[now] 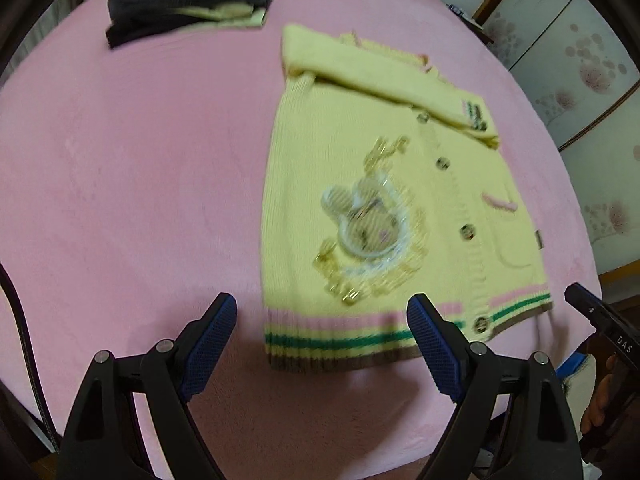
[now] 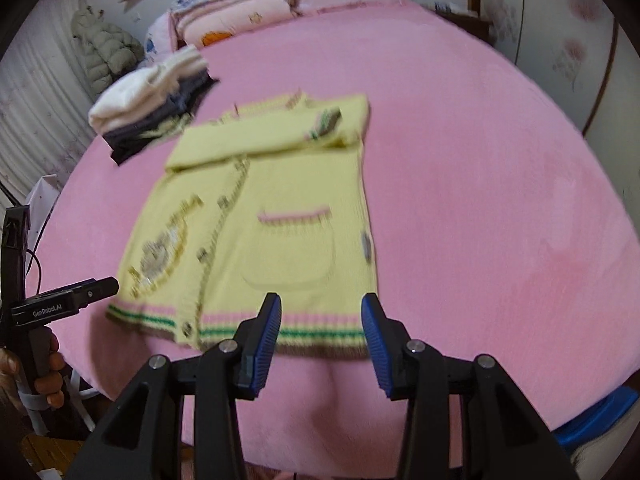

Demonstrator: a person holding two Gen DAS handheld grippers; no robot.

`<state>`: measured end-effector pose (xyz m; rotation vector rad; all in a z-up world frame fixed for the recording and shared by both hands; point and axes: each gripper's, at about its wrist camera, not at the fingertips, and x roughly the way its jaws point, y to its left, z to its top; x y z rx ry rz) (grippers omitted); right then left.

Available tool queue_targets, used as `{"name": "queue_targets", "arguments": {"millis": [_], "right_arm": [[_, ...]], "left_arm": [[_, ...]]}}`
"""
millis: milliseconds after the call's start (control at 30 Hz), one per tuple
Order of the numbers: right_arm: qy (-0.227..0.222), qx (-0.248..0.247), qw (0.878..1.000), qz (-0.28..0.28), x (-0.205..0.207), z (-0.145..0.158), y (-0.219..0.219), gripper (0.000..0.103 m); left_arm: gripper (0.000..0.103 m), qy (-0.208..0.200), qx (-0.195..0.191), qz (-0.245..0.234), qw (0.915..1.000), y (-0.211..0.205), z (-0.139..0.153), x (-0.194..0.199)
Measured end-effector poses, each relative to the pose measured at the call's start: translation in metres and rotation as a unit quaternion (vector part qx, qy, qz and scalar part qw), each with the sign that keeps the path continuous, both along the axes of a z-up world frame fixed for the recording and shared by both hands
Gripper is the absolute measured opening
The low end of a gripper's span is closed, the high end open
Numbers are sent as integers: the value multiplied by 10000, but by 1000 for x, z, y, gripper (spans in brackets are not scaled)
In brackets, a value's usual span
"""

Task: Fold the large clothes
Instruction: 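Move both grippers to the striped hem of the cardigan, then grasp the hem ribbing with both grippers and fold it up toward the collar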

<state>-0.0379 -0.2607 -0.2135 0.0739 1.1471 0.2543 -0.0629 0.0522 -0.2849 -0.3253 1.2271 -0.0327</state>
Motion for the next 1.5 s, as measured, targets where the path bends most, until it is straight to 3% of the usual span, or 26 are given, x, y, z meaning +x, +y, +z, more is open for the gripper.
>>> {"name": "queue_targets", "arguments": {"millis": [233,433,467,500,533,567,600,633,800,967,1200,1300,1433,1500], "right_arm": [[621,399,9958,-540,2,-45,-27,42],[714,848,9931,-384,11,-60,-20,41],[714,849,9935,-269,14,-61,-16,32],[737,853,9935,-159,15,-61,-11,16],[767,876,9932,-60,17,-61,-7,13],[749,814,9939,-10,18,-60,-3,13],[717,728,9947,65,18,-58,0,13],[683,649,9955,124,17,-55,3,12],[650,485,9964,234,18,-37,3,11],[508,585,9961,424,34,0,1,11],[-13,857,9960,245,99,58,3,11],[-123,979,9950,142,147,65,6,11],[-196,956,9952,84,214,52,15,12],[-112,882,9960,-3,244,36,19,18]], "left_arm": [[85,-87,-366,-75,9993,9,-29,-3],[85,-277,-622,-25,9977,15,-37,-1],[85,-292,-628,-4,9976,15,-38,-1],[79,-303,-643,25,9975,14,-37,-2],[60,-331,-696,41,9970,14,-36,-2],[47,-339,-753,36,9966,13,-35,-2],[23,-274,-811,22,9963,13,-36,0],[13,-223,-889,-19,9958,11,-37,2],[9,-229,-967,-86,9950,2,-16,8],[9,-529,-1269,87,9905,8,33,20],[9,-868,-1319,623,9855,23,88,89],[9,-888,-1164,876,9853,29,89,146],[12,-782,-718,890,9904,29,66,214],[26,-602,-477,844,9935,28,44,243]]}}
